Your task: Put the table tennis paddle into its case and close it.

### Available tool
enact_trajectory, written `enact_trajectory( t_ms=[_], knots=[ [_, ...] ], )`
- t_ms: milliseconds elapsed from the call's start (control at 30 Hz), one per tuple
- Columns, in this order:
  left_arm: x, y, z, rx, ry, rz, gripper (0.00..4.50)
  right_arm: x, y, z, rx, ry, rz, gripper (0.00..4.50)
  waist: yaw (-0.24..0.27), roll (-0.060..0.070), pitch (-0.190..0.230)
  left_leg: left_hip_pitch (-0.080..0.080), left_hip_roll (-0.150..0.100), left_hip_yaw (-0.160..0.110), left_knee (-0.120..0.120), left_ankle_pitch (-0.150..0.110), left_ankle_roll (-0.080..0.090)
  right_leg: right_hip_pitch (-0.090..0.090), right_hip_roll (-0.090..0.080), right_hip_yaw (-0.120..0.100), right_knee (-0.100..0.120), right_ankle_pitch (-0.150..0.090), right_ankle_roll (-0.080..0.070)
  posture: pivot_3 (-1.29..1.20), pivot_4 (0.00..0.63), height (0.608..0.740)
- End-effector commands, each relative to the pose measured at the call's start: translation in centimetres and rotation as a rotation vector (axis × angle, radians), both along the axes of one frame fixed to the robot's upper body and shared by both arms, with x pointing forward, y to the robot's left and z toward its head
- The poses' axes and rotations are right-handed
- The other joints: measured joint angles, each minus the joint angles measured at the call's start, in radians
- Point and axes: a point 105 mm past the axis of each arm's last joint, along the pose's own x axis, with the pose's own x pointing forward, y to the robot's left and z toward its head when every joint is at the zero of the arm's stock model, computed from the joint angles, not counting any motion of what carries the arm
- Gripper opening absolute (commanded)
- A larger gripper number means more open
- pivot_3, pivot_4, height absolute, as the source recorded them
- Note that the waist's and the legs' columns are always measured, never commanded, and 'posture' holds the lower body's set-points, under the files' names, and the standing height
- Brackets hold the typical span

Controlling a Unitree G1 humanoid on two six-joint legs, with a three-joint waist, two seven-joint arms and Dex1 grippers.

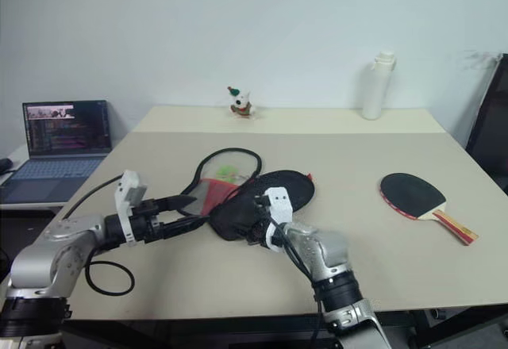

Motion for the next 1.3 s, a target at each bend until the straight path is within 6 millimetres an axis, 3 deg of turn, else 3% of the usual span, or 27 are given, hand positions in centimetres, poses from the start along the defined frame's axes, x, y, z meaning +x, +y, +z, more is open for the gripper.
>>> enact_trajectory(
  t_ms=[33,233,400,800,1100,1300],
  knots=[
    [-0.2,-0.8,1.3,0.002,-0.058,-0.034,4.5,0.3,0.8,1.6,0.024,-0.059,0.005,3.87,0.0,0.0,0.0,0.0,0.0,0.0,0.0,0.0,0.0,0.0,0.0,0.0,0.0,0.0,0.0,0.0,0.15,0.74],
    [-0.4,-0.9,1.0,0.005,-0.053,-0.044,4.5,0.2,-0.2,1.2,0.035,-0.006,-0.016,1.77,0.0,0.0,0.0,0.0,0.0,0.0,0.0,0.0,0.0,0.0,0.0,0.0,0.0,0.0,0.0,0.0,0.15,0.74],
    [-0.7,-2.1,0.9,-0.008,-0.054,-0.092,4.5,1.1,-3.5,1.3,0.079,0.083,-0.099,0.05,0.001,0.0,0.0,0.0,-0.001,0.0,0.0,0.0,0.0,0.0,-0.001,0.0,0.0,0.0,0.0,0.0,0.15,0.74],
    [-2.3,-4.9,1.1,-0.017,-0.059,-0.247,4.5,3.1,-12.6,1.4,-0.04,0.128,-0.181,0.01,0.001,0.0,0.0,-0.001,-0.001,0.001,-0.001,0.0,0.0,0.0,0.0,0.0,-0.001,0.0,0.0,0.0,0.15,0.74],
    [-1.1,-3.6,1.8,-0.007,-0.09,-0.184,4.5,3.2,-18.3,1.2,-0.171,0.133,-0.188,0.01,0.003,0.0,0.0,-0.001,-0.001,0.001,-0.001,0.0,0.0,0.0,0.0,-0.001,-0.001,-0.002,0.003,0.0,0.15,0.74],
    [-0.5,-3.3,2.1,0.011,-0.113,-0.185,4.5,2.4,-20.7,0.5,-0.282,0.155,-0.121,0.01,0.004,0.0,0.0,-0.001,-0.001,0.002,-0.001,0.0,0.0,0.0,0.0,-0.001,-0.002,-0.003,0.004,0.0,0.15,0.74]
  ],
)
